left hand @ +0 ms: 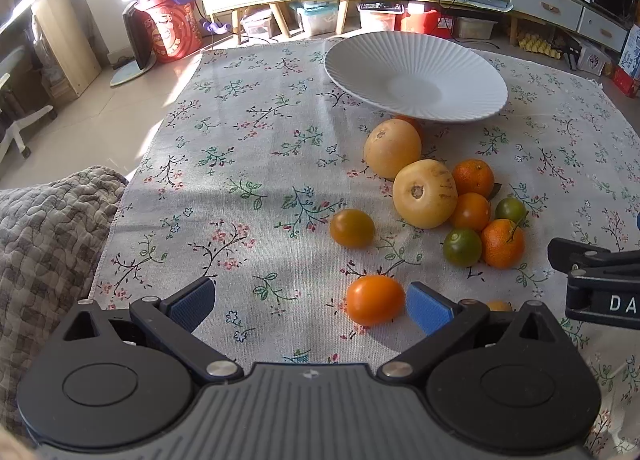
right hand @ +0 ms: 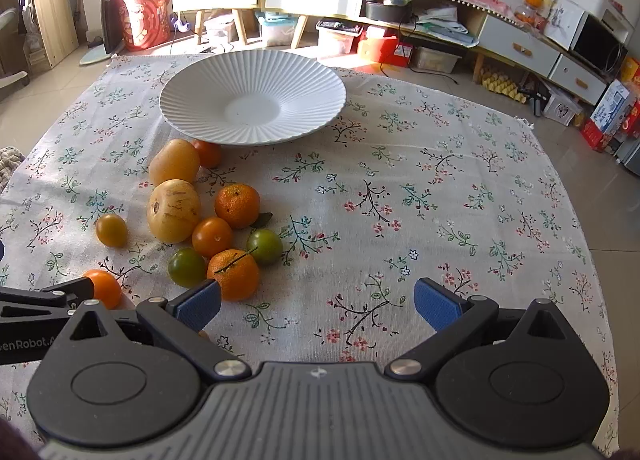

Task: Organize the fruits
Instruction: 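Move both tools toward the fruit pile beside the white plate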

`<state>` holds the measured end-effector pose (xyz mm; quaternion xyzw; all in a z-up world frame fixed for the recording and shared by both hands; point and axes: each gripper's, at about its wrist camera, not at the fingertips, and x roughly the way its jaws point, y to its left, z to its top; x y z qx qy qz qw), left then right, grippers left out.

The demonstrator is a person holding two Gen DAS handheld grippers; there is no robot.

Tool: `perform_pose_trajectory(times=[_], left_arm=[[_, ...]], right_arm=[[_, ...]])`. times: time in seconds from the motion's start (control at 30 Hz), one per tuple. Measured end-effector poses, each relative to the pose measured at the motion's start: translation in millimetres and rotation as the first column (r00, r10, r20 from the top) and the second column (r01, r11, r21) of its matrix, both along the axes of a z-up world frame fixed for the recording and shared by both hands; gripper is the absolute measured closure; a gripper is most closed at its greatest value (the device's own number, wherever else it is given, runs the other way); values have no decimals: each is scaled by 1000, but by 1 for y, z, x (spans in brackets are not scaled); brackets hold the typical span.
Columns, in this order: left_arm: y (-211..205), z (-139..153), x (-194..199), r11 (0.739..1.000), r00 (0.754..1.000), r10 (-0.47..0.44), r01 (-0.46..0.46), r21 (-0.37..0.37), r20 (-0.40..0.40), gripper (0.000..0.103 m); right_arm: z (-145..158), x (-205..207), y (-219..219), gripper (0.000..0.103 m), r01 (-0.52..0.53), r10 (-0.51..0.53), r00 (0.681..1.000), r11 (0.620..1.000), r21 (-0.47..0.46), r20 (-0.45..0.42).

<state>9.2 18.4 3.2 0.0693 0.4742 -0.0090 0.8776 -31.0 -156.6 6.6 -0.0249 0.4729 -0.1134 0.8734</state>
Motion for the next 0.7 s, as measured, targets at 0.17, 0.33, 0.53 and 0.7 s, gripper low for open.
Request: perform_pose_trajectory(times=[0.17, 0.33, 0.53, 0.7], left_arm=[[0, 1, -1, 1000, 1000, 1, -1, 1, 7, 4], [1, 1, 0, 1000, 1000, 5, -5, 4, 11, 4], [3, -1, 1, 1000, 1000, 11, -11, 4, 6, 4], [3, -1, 2, 1000, 1000, 7, -7, 10, 4, 4]], right_arm=[[-1, -1, 0, 0, -6, 6, 1000, 1000, 11, -3], [-1, -1, -1, 0, -4, 4, 1000, 1000, 16, -3], [-1, -1, -1, 0, -4, 4, 1000, 1000, 19, -5], [-1, -1, -1, 0, -13, 14, 1000, 1000, 22, -13]])
